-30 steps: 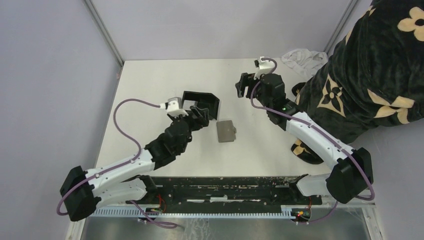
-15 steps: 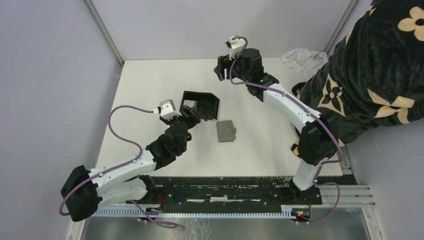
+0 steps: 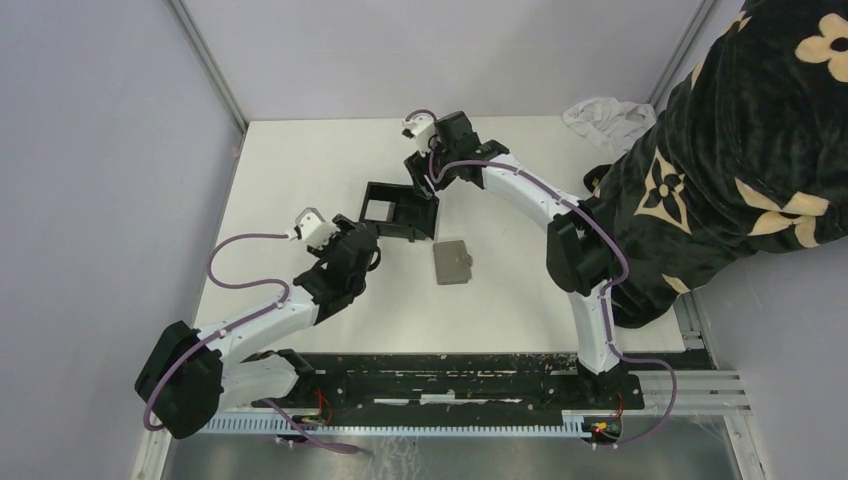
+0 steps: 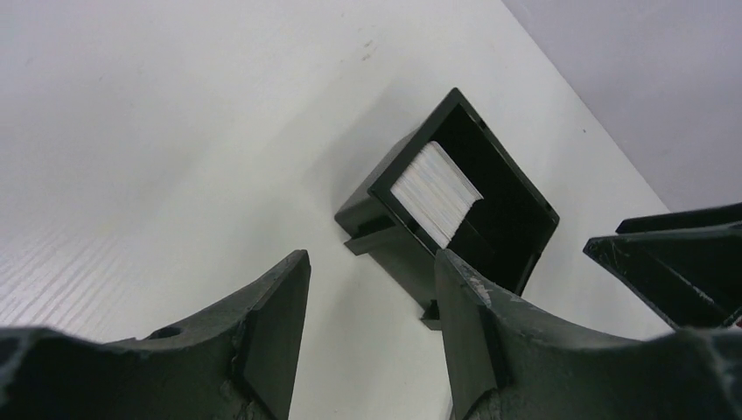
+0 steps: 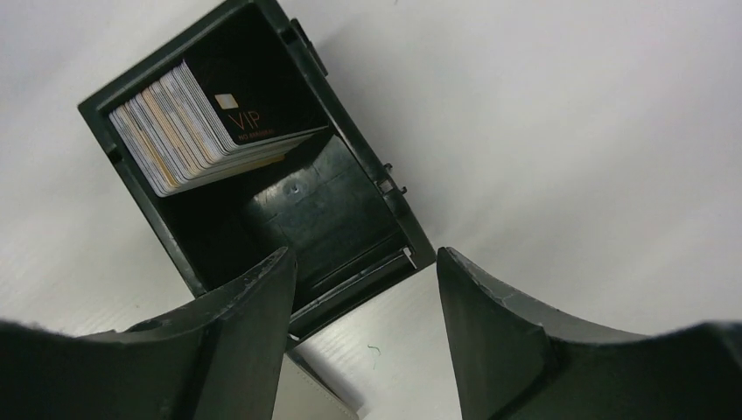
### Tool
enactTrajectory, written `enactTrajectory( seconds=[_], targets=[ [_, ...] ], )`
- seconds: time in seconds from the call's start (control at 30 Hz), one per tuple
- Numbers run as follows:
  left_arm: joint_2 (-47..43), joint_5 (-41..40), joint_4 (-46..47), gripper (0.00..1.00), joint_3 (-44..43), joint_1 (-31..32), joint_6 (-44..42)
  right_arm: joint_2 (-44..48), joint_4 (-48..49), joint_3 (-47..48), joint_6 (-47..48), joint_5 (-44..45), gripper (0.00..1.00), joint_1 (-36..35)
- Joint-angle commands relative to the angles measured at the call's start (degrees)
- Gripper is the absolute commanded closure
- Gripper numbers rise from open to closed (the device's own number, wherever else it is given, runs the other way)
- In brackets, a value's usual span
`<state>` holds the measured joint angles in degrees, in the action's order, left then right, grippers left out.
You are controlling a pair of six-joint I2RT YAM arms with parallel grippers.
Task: Put the credit cards into the card holder
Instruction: Adjust the storage box at the center of the board.
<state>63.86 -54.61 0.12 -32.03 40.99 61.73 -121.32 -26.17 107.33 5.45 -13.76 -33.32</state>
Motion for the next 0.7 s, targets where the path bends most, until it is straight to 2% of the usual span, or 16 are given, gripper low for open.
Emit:
enactTrajectory(
  seconds=[0.0, 0.53, 0.67],
  targets=[
    [2.3, 6.1, 1.9, 0.38, 1.4, -4.3, 6.7, -2.7, -3.7, 6.3, 3.6, -2.0, 0.34, -0.4],
    [10.9, 15.1, 9.7, 0.38, 2.9, -11.4, 9.4, -15.7, -8.3, 19.9, 8.0, 0.7, 0.34, -0.4],
    [12.5, 15.9, 11.2, 0.38, 3.0, -12.1, 10.0, -18.0, -9.2, 22.3, 8.0, -0.3, 0.38, -0.5]
  ],
)
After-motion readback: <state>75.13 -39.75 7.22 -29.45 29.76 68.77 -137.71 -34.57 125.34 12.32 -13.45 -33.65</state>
